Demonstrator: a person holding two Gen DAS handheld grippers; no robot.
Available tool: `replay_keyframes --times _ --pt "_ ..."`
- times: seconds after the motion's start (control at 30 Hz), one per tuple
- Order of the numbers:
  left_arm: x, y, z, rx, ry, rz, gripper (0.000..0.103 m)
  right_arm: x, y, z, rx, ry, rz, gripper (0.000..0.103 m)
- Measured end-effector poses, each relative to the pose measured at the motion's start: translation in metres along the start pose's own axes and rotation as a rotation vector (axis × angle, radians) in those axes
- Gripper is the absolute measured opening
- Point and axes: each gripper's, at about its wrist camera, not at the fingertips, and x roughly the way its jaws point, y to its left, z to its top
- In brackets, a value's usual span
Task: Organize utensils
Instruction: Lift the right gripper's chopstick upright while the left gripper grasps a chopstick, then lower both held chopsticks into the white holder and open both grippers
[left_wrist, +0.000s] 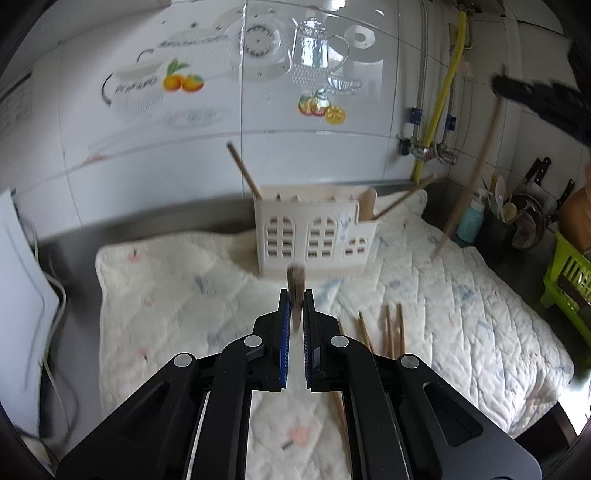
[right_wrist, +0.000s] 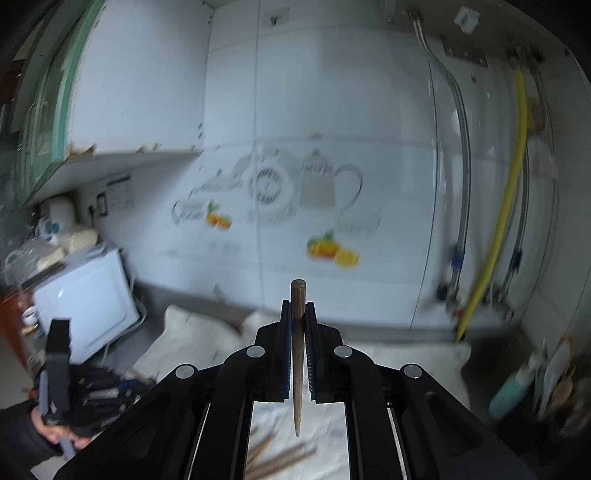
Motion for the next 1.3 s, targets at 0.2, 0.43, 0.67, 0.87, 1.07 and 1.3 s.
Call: replay_keyframes --times 0.2,0.43,0.67,0.87,1.07,1.3 --pt "0.009 0.004 0.045 0.031 -0.025 0.009 0.005 0.050 -0.014 0.030 0.010 -0.011 -0.049 0.007" --pt "-0.002 0.002 0.107 0.027 -0.157 0.003 0.005 0.110 -0.026 0.021 0.055 0.011 -0.067 0.007" --pt "0.000 -0.002 0.166 0.027 -0.308 0.028 0.005 0.144 -0.027 -0.005 0.047 0.070 -0.060 0.007" --pt "0.038 0.005 0.185 -0.033 -0.341 0.030 0.005 0.153 -0.027 -0.019 0.039 0.086 -0.048 0.007" --pt "0.086 0.015 0.174 -0.082 -0.242 0.034 0.005 0.160 -0.026 -0.030 0.016 0.120 -0.047 0.007" --pt "0.088 0.020 0.162 -0.092 -0.214 0.063 0.017 0.138 -0.027 -0.033 0.012 0.085 -0.091 0.026"
